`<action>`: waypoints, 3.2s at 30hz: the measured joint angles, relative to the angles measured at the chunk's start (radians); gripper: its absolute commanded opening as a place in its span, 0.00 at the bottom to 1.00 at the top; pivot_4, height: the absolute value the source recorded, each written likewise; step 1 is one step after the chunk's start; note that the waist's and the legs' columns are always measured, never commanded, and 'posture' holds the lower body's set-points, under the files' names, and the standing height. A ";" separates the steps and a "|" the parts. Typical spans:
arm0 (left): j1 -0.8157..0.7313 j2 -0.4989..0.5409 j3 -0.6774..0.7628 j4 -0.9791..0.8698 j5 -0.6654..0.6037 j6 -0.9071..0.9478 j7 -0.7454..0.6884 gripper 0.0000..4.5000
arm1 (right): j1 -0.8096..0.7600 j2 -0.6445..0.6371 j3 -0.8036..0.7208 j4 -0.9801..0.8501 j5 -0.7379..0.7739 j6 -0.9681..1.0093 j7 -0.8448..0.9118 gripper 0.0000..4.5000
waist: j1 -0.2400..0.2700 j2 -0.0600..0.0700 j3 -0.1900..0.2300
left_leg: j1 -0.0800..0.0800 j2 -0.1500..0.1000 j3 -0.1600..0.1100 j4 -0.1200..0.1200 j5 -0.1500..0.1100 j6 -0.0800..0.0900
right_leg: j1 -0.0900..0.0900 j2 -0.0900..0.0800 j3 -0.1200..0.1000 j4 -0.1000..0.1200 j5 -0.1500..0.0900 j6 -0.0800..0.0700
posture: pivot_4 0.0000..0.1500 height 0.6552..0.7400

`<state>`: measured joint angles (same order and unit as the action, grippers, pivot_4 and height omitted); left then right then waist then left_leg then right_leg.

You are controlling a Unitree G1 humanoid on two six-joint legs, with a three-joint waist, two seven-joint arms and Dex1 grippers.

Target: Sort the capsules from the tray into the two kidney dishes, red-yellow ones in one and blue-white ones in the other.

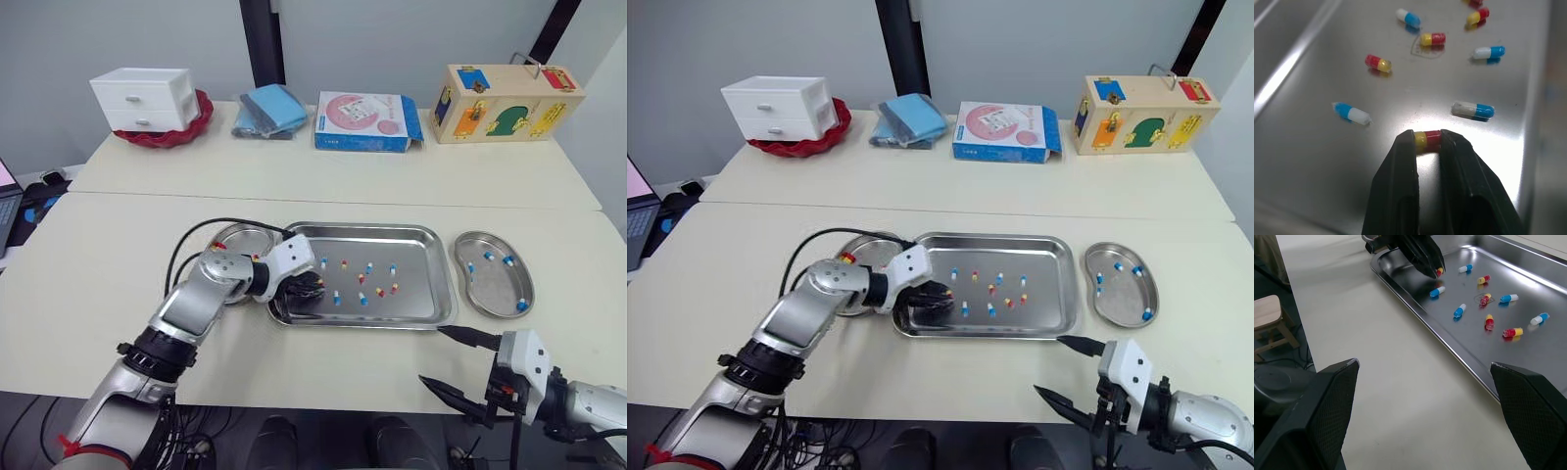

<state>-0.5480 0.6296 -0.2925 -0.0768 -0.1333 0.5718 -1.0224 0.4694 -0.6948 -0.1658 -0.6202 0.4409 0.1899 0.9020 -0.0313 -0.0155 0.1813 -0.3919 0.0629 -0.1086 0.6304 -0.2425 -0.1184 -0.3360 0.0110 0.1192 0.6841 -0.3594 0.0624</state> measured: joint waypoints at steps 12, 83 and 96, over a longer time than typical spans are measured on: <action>0.175 0.251 0.401 -0.154 -0.179 0.262 0.032 0.08 | -0.121 0.021 0.052 0.010 0.002 -0.042 0.014 1.00 | -0.001 0.000 0.000 | 0.001 0.000 0.000 0.000 0.000 0.000 | 0.000 0.000 0.000 0.000 0.000 0.000 | 1.00 1.00; 1.025 -0.046 0.661 -0.405 -0.336 -0.250 0.135 1.00 | 0.148 -0.124 -0.466 0.314 0.002 -0.049 0.248 1.00 | 0.001 -0.004 0.000 | 0.003 0.000 0.004 -0.001 0.000 0.000 | 0.001 -0.001 0.003 -0.002 0.000 0.000 | 1.00 1.00; 0.915 -0.088 0.524 -0.350 -0.307 -0.335 0.161 1.00 | 0.019 -0.100 -0.196 -0.160 0.103 0.168 0.109 1.00 | -0.002 -0.004 -0.002 | 0.004 0.001 0.003 -0.001 0.000 0.000 | 0.002 0.000 0.004 -0.002 0.000 0.001 | 1.00 1.00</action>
<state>0.3669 0.5419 0.2320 -0.4266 -0.4407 0.2371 -0.8609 0.4889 -0.7949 -0.3616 -0.7799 0.5439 0.3582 1.0112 -0.0332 -0.0195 0.1790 -0.3884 0.0642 -0.1054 0.6298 -0.2427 -0.1183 -0.3344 0.0113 0.1229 0.6819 -0.3592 0.0632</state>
